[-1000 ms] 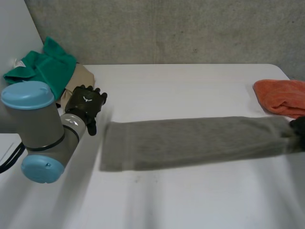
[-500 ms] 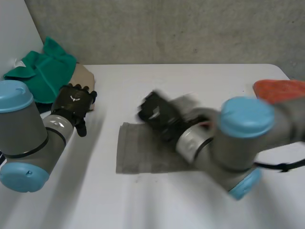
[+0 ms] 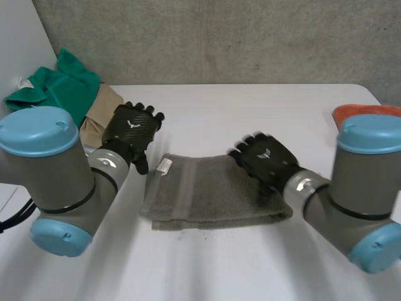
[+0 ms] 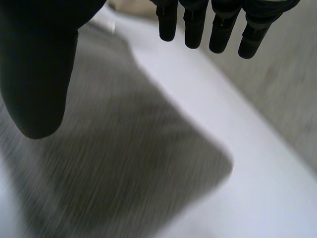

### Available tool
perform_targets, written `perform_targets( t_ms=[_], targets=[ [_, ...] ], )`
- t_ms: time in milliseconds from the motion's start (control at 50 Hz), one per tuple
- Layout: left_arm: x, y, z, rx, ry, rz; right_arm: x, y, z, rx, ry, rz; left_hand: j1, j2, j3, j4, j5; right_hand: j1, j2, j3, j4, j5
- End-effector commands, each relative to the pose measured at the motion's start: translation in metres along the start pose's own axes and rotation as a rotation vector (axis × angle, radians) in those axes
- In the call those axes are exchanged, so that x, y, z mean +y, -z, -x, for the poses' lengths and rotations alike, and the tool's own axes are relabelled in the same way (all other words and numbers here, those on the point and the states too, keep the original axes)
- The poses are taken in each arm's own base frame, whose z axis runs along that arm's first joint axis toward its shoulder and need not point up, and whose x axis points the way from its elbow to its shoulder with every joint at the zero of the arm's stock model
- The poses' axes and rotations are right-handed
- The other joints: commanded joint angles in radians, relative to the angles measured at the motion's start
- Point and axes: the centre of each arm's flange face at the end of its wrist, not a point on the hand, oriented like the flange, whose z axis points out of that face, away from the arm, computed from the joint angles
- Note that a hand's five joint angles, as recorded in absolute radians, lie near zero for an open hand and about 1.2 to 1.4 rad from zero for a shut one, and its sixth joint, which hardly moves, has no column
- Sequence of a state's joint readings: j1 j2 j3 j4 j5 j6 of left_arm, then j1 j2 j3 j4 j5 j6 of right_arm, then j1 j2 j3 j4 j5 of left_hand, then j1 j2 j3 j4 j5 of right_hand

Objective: Fold the laundry.

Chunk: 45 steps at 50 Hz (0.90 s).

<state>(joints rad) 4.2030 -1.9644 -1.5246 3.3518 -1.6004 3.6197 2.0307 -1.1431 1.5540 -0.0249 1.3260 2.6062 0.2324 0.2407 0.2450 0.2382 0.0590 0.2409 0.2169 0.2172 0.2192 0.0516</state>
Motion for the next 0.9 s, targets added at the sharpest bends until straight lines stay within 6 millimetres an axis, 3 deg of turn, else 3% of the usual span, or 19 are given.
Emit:
perform_targets(
  t_ms=[20, 40, 80, 160, 220, 240, 260, 320, 340, 460, 520, 560, 600, 660, 740, 800, 900],
  targets=[
    [0.003, 0.001, -0.01, 0.027, -0.004, 0.008, 0.058, -0.001, -0.007, -0.022, 0.065, 0.207, 0.008, -0.001, -0.005, 0.002, 0.006, 0.33, 0.354, 0.354, 0.352, 0.345],
    [0.005, 0.002, -0.011, 0.03, -0.005, 0.014, 0.065, -0.006, -0.009, -0.022, 0.094, 0.225, 0.008, -0.001, -0.005, 0.002, 0.006, 0.715, 0.739, 0.739, 0.737, 0.73],
    [0.007, 0.003, -0.012, 0.034, -0.005, 0.021, 0.063, -0.011, -0.013, 0.003, 0.126, 0.22, 0.008, -0.001, -0.005, 0.002, 0.006, 1.075, 1.099, 1.099, 1.097, 1.09],
    [0.011, 0.006, -0.013, 0.038, -0.005, 0.036, 0.05, -0.024, -0.038, 0.178, 0.178, 0.165, 0.008, -0.001, -0.005, 0.002, 0.006, 1.155, 1.179, 1.179, 1.177, 1.17],
    [0.012, 0.009, -0.012, 0.036, -0.005, 0.043, 0.026, -0.03, -0.039, 0.262, 0.239, 0.067, 0.008, -0.001, -0.005, 0.002, 0.006, 1.155, 1.179, 1.179, 1.177, 1.17],
    [0.012, 0.009, -0.011, 0.033, -0.004, 0.043, 0.014, -0.029, -0.032, 0.259, 0.265, 0.024, 0.008, -0.001, -0.005, 0.002, 0.006, 1.155, 1.179, 1.179, 1.177, 1.17],
    [0.011, 0.009, -0.009, 0.025, -0.004, 0.041, -0.013, -0.027, -0.015, 0.25, 0.323, -0.077, 0.008, -0.001, -0.005, 0.002, 0.006, 1.155, 1.179, 1.179, 1.177, 1.17],
    [0.007, 0.011, -0.003, 0.009, -0.002, 0.033, -0.044, -0.023, 0.02, 0.186, 0.392, -0.214, 0.008, -0.001, -0.005, 0.002, 0.006, 1.155, 1.179, 1.179, 1.177, 1.17],
    [0.006, 0.011, 0.0, -0.002, -0.001, 0.031, -0.054, -0.023, 0.046, 0.121, 0.442, -0.289, 0.008, -0.001, -0.005, 0.002, 0.006, 1.155, 1.179, 1.179, 1.177, 1.17],
    [0.012, 0.012, 0.01, -0.029, 0.005, 0.056, -0.046, -0.016, 0.133, -0.187, 0.55, -0.433, 0.01, 0.002, -0.002, 0.005, 0.009, 1.155, 1.179, 1.179, 1.177, 1.17],
    [0.014, 0.013, 0.009, -0.028, 0.013, 0.062, -0.034, -0.018, 0.147, -0.224, 0.574, -0.411, 0.013, 0.005, 0.001, 0.008, 0.012, 1.155, 1.179, 1.179, 1.177, 1.17],
    [0.015, 0.013, 0.009, -0.028, 0.034, 0.066, -0.031, -0.02, 0.143, -0.191, 0.562, -0.368, 0.019, 0.011, 0.007, 0.013, 0.018, 0.408, 0.432, 0.432, 0.43, 0.423],
    [0.015, 0.013, 0.009, -0.032, 0.057, 0.066, -0.032, -0.021, 0.136, -0.153, 0.526, -0.338, 0.022, 0.014, 0.01, 0.016, 0.021, -0.031, -0.007, -0.007, -0.009, -0.016],
    [0.011, 0.011, 0.013, -0.058, 0.109, 0.056, -0.044, -0.015, 0.12, -0.1, 0.37, -0.329, 0.022, 0.014, 0.01, 0.016, 0.021, -0.066, -0.042, -0.043, -0.045, -0.052],
    [-0.002, 0.007, 0.018, -0.096, 0.176, 0.023, -0.062, -0.006, 0.054, 0.0, -0.001, -0.339, 0.028, 0.02, 0.015, 0.022, 0.027, -0.066, -0.042, -0.043, -0.045, -0.052],
    [-0.01, 0.006, 0.016, -0.093, 0.21, -0.003, -0.069, 0.0, 0.028, 0.029, -0.169, -0.353, 0.034, 0.026, 0.021, 0.028, 0.033, -0.066, -0.042, -0.043, -0.045, -0.052],
    [-0.035, 0.012, -0.013, -0.007, 0.287, -0.072, -0.068, 0.004, 0.004, -0.012, -0.36, -0.258, 0.037, 0.029, 0.024, 0.031, 0.036, -0.066, -0.042, -0.043, -0.045, -0.052]
  ],
)
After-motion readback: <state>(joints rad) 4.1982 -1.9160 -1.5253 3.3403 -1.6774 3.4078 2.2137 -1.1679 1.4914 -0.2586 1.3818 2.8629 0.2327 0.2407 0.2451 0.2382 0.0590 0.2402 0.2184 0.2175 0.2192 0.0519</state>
